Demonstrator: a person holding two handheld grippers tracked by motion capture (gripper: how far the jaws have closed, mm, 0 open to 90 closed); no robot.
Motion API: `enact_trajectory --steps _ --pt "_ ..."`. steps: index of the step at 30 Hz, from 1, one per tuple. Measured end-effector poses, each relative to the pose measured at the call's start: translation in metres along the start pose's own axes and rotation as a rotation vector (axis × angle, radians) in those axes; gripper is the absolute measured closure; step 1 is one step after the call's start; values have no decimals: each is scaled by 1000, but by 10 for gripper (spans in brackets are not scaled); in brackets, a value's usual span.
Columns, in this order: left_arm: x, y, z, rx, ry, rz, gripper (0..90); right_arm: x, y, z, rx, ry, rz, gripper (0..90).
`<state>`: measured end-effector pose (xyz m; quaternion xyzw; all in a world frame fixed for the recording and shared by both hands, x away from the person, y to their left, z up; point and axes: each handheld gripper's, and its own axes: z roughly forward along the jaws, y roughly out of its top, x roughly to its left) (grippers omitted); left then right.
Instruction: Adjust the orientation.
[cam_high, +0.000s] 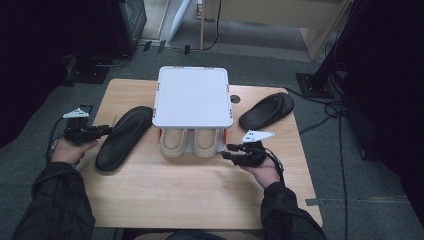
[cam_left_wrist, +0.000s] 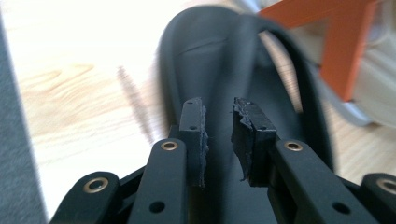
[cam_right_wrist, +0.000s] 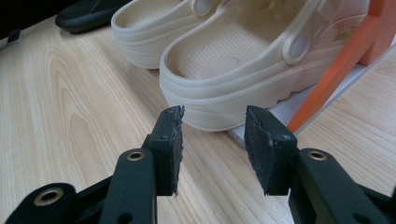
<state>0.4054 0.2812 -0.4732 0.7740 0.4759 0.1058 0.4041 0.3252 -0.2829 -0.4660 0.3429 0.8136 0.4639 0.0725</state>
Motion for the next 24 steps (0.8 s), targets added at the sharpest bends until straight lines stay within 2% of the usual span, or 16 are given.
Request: enact_trajectory --steps 3,5,7,19,24 --pt "8 -5 1 11 3 -30 754 0 0 0 3 0 3 572" --pt "10 -8 4 26 8 -29 759 0 0 1 2 2 1 572" --pt "10 -9 4 17 4 -34 765 0 0 1 3 2 0 572" --pt "-5 -11 5 43 -40 -2 759 0 0 0 -3 2 -4 571" --pt "-9 -12 6 48 -59 -9 752 1 1 0 -3 5 -6 571"
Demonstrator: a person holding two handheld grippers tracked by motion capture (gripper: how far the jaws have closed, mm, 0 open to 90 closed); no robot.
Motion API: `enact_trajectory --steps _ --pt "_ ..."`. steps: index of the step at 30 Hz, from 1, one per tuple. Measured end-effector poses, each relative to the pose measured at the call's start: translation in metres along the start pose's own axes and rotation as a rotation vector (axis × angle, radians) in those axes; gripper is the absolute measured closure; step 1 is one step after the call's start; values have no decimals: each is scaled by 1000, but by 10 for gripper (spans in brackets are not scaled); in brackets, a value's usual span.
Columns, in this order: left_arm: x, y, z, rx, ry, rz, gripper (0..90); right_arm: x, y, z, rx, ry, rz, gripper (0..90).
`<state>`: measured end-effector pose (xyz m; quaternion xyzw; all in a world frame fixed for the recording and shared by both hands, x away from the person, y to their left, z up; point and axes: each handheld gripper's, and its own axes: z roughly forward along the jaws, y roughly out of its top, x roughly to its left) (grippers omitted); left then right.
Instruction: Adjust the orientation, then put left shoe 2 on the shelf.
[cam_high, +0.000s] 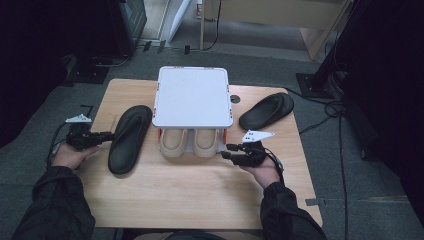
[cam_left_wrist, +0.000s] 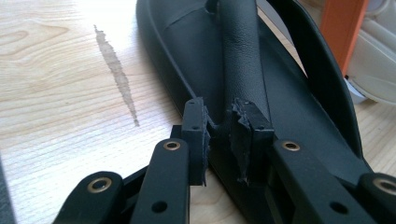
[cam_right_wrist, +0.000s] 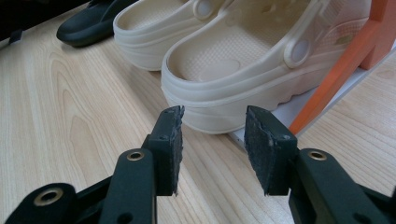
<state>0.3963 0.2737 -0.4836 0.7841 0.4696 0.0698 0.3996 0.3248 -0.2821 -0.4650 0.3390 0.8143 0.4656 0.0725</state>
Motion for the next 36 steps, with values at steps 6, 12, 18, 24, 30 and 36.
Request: enact_trajectory --steps 6,12,18,24,30,36 --pt "-6 1 3 5 -35 -1 747 1 0 0 -4 0 -4 571" --pt "-10 10 0 -49 -30 -20 675 0 1 0 -5 -3 -4 571" --pt "-21 25 7 -51 -37 2 579 0 0 0 -3 -4 0 570" --pt "-31 39 21 -48 -36 25 508 0 -1 -1 -3 -11 3 569" --pt "-24 38 33 -19 -26 16 498 -1 -2 -2 -8 -16 8 569" --pt "-18 40 43 5 -10 -1 504 0 -3 -3 -4 -19 9 568"
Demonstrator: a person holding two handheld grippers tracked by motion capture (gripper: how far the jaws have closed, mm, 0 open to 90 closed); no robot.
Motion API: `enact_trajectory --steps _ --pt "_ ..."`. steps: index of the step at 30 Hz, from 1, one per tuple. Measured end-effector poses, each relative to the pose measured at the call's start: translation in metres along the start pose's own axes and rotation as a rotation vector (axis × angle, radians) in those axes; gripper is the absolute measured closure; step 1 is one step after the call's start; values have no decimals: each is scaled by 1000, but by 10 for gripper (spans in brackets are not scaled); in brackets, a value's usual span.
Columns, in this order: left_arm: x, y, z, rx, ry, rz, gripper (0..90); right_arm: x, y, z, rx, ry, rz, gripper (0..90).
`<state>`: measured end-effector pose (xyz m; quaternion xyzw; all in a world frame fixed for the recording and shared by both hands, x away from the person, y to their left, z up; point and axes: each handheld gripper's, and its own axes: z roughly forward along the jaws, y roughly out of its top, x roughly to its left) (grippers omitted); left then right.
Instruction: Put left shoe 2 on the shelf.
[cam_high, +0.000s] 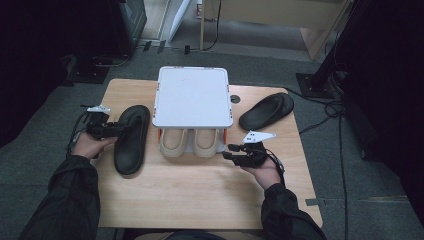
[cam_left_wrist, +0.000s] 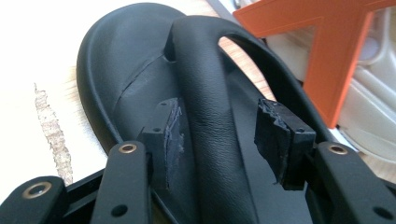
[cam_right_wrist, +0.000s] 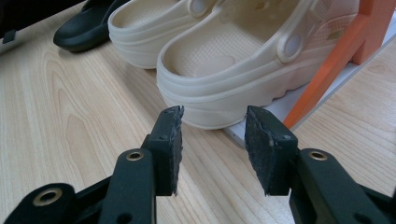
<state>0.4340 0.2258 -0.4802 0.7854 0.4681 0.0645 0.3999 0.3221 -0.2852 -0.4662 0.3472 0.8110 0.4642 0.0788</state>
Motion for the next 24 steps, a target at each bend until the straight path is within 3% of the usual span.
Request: enact_trajectory --steps 12,24 --pt "3 4 11 41 -20 -7 626 0 -4 -5 -1 -21 4 568" --pt "2 8 5 34 -32 -39 675 0 -4 -7 -8 -25 2 568"
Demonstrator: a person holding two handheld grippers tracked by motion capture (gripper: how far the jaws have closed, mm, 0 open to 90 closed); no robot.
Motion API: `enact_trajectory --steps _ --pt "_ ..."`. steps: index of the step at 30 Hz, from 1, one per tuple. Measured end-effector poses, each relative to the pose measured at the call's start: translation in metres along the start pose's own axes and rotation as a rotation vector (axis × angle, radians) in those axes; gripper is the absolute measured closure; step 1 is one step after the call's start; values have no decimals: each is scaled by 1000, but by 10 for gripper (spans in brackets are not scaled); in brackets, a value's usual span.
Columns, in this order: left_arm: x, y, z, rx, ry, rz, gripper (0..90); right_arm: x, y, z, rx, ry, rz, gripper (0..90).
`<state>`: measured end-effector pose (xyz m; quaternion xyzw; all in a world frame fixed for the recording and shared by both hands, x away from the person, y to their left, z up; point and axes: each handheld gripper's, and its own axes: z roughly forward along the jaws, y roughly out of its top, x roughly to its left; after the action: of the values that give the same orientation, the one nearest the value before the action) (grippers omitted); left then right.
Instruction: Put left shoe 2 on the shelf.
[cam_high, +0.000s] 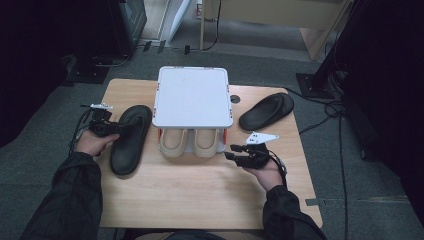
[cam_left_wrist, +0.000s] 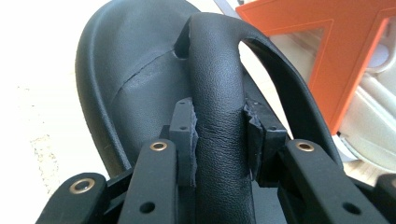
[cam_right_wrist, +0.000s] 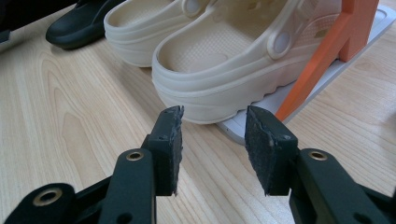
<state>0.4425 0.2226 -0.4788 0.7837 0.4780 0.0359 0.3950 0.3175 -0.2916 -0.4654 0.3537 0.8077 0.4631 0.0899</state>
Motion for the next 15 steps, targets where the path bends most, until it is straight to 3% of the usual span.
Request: enact_trajectory --steps 9,15 --pt "2 2 -9 -23 -13 -37 680 0 0 0 0 1 -1 568" --pt "-1 7 -18 -55 -8 -42 681 -1 0 -1 -3 0 2 568"
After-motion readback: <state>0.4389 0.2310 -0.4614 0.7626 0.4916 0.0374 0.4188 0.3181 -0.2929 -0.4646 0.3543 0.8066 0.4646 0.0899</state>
